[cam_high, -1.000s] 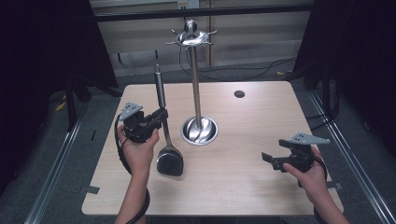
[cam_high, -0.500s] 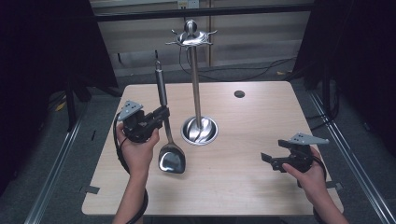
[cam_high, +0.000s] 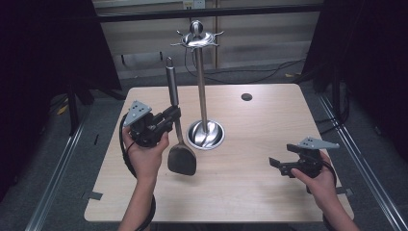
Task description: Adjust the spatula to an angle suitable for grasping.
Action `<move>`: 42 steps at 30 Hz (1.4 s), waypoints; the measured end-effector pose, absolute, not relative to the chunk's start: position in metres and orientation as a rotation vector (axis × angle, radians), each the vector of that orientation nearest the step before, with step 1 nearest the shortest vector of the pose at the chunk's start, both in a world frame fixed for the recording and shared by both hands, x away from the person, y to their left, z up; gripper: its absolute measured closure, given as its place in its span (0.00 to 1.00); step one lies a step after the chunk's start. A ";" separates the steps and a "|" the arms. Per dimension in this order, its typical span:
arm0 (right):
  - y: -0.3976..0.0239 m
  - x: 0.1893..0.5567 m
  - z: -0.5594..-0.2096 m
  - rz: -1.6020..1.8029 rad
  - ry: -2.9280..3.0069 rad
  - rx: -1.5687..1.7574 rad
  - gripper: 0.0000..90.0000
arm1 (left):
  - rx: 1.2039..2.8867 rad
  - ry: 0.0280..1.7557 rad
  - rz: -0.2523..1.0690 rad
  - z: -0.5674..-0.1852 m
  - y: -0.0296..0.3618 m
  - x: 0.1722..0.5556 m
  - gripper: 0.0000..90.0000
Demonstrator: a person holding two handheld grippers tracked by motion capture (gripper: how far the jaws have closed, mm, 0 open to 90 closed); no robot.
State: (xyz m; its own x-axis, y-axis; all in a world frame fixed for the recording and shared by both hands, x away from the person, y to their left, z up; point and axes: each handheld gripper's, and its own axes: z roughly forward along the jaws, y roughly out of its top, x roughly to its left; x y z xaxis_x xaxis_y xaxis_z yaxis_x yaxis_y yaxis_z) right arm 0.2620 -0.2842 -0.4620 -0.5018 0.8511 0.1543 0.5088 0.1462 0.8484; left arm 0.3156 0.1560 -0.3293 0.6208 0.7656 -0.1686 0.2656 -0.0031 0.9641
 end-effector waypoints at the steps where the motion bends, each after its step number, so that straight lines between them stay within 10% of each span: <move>1: -0.284 0.262 -0.462 1.298 2.069 1.305 0.07 | 1.567 0.886 0.488 -0.329 0.155 0.315 0.84; 42: -0.281 0.262 -0.463 1.298 2.083 1.292 0.07 | 1.580 0.806 0.495 -0.319 0.130 0.310 0.84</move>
